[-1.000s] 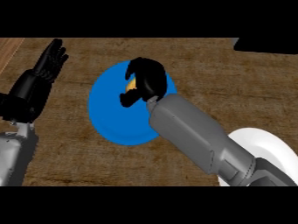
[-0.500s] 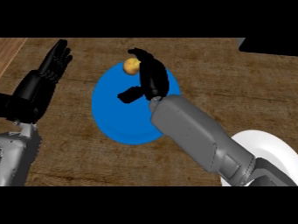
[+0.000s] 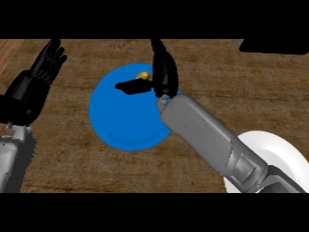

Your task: Pick the pear from the plate and place it in the plate

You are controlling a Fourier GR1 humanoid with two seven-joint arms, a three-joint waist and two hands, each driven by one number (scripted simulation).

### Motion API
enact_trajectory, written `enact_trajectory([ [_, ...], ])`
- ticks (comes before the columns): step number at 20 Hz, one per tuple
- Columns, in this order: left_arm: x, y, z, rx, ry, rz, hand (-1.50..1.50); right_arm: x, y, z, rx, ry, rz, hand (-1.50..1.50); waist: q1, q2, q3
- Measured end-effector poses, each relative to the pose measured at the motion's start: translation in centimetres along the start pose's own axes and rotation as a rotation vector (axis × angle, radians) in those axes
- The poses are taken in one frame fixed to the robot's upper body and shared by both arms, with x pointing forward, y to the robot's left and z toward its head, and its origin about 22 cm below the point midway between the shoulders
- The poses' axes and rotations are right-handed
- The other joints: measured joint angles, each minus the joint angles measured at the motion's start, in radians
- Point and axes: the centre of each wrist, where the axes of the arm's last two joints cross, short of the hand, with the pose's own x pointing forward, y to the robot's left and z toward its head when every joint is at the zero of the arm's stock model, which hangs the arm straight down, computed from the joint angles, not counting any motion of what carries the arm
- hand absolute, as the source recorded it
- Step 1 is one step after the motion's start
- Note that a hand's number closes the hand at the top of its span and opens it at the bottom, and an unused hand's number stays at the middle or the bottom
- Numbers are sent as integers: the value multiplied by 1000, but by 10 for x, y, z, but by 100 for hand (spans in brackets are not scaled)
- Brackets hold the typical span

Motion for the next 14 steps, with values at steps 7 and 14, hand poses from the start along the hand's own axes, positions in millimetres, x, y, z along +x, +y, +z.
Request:
enact_trajectory([
  [7, -8, 14, 12, 48, 24, -3, 0, -31, -26, -1, -38, 7, -116, -150, -49, -12, 0],
  [14, -9, 14, 20, 66, 31, -13, 0, -75, -85, 9, -26, -21, -133, -150, -68, -18, -1],
])
